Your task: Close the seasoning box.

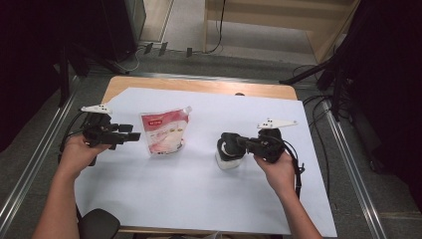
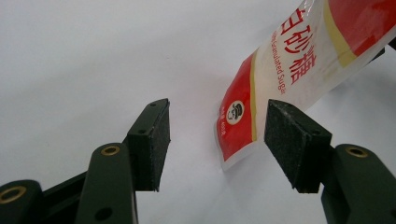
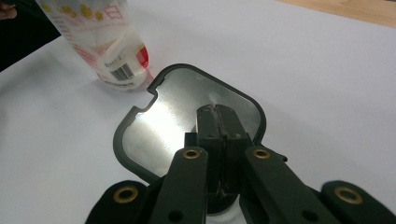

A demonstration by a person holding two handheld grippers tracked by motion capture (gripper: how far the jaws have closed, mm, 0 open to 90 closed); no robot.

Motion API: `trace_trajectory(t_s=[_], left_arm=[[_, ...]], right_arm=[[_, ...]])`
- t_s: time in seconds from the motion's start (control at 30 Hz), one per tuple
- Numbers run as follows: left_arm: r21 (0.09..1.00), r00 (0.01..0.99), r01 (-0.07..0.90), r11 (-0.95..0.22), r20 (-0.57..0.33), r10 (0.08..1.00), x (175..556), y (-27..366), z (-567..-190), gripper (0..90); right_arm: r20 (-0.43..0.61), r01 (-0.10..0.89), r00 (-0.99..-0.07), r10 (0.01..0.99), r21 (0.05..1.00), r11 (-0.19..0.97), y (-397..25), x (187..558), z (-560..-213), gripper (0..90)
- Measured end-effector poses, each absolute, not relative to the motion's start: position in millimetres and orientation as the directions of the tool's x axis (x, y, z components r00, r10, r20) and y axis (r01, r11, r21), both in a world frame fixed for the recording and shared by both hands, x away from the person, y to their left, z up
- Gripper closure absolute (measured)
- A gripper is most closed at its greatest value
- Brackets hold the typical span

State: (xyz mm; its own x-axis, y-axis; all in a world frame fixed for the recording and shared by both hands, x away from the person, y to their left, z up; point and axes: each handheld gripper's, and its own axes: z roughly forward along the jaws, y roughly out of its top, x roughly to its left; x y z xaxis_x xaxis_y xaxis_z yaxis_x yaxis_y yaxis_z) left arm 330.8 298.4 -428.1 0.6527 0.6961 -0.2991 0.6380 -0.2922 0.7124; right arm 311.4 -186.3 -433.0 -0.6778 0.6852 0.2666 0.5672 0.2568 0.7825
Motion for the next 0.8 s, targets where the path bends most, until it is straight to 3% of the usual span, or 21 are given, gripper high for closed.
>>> trace_trajectory(t_s=[0.6,0.8], left_arm=[[0.713,0.653,0.637,-0.294,-0.296,0.697,330.9,298.4,-428.4,41.3],[0.715,0.653,0.637,-0.29,-0.3,0.696,330.7,298.4,-428.3,41.1]], right_arm=[[0.252,0.569,-0.689,0.679,0.768,0.292,-177.8,311.4,-440.5,89.5],[0.248,0.554,-0.698,0.671,0.781,0.288,-179.3,309.7,-437.0,80.3]])
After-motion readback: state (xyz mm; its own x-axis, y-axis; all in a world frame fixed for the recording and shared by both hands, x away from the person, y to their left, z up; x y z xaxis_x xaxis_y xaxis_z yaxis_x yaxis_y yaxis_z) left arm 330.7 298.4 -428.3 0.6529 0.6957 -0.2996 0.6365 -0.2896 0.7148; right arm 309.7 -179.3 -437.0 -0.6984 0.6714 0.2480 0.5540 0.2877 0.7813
